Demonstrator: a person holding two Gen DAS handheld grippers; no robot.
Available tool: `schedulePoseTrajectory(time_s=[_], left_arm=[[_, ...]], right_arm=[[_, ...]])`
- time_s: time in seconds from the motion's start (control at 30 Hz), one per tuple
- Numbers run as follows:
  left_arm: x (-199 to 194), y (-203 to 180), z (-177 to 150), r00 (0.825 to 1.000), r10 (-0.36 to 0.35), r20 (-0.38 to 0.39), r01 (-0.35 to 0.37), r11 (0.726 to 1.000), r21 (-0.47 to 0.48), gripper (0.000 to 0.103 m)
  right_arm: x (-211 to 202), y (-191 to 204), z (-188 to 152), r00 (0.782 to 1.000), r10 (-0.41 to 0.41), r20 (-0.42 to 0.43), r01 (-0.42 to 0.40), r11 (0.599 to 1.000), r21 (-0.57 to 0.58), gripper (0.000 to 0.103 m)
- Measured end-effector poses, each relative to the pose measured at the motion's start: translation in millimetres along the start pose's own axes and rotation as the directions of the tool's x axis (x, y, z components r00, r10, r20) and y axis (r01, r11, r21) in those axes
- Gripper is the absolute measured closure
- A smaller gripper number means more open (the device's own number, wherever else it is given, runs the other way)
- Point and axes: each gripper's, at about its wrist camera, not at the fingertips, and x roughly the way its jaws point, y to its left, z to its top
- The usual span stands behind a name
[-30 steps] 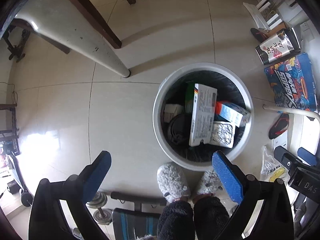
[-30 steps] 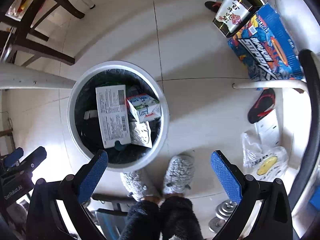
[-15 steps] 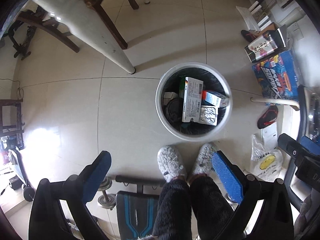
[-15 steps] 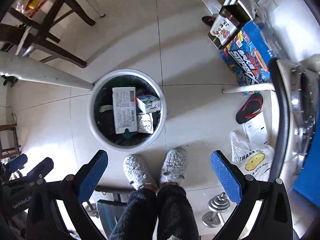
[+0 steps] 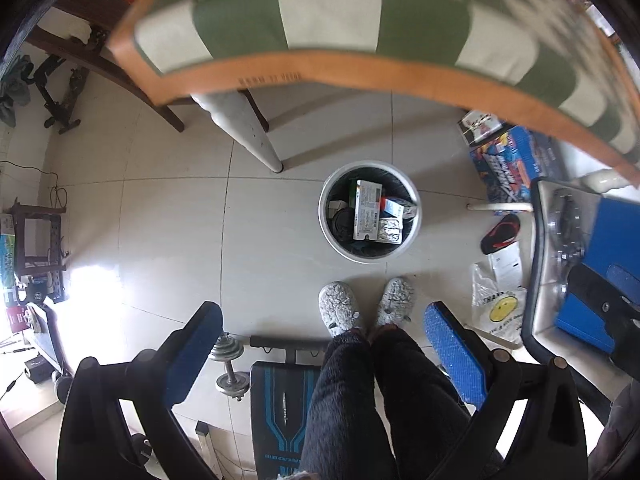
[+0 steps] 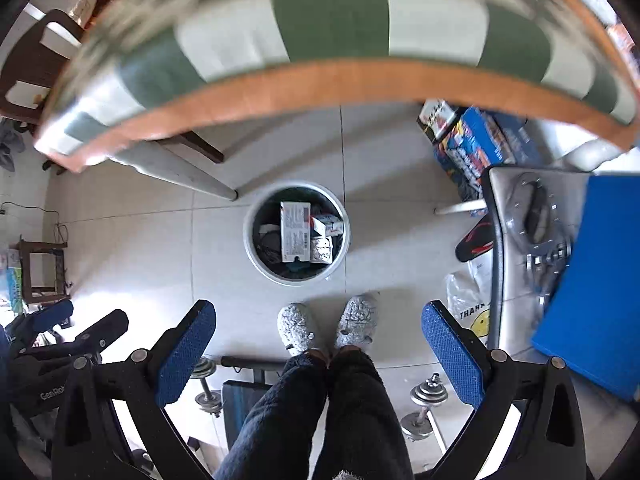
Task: Collect trash
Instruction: 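Move both tools back over the table toward the last items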
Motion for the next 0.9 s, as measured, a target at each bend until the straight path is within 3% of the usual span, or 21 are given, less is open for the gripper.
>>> schedulePoseTrajectory(time_s=[0.2,0.53,0.73,0.9], left_arm=[[-59,2,-5,0.998,-0.042,0.036,0.042,0.999,-0.002,0.000],[-115,4,7,0.991,-0.076,0.109,0.073,0.997,0.027,0.000],[-145,0,47,0.977,-0.044,0.207,0.032,0.998,0.059,0.000],[-166,-16,111,0.956,-0.015,0.292,-0.009,0.997,0.080,0.000]], right_arm=[[-83,11,-6,0.999,-0.011,0.030,0.012,1.000,-0.017,0.000],[-156,25,2,0.996,0.010,0.089,-0.012,1.000,0.021,0.000],[-183,18,34,0.989,0.070,0.133,-0.084,0.991,0.109,0.000],[-197,4,78,0.980,0.112,0.164,-0.141,0.974,0.180,0.000]])
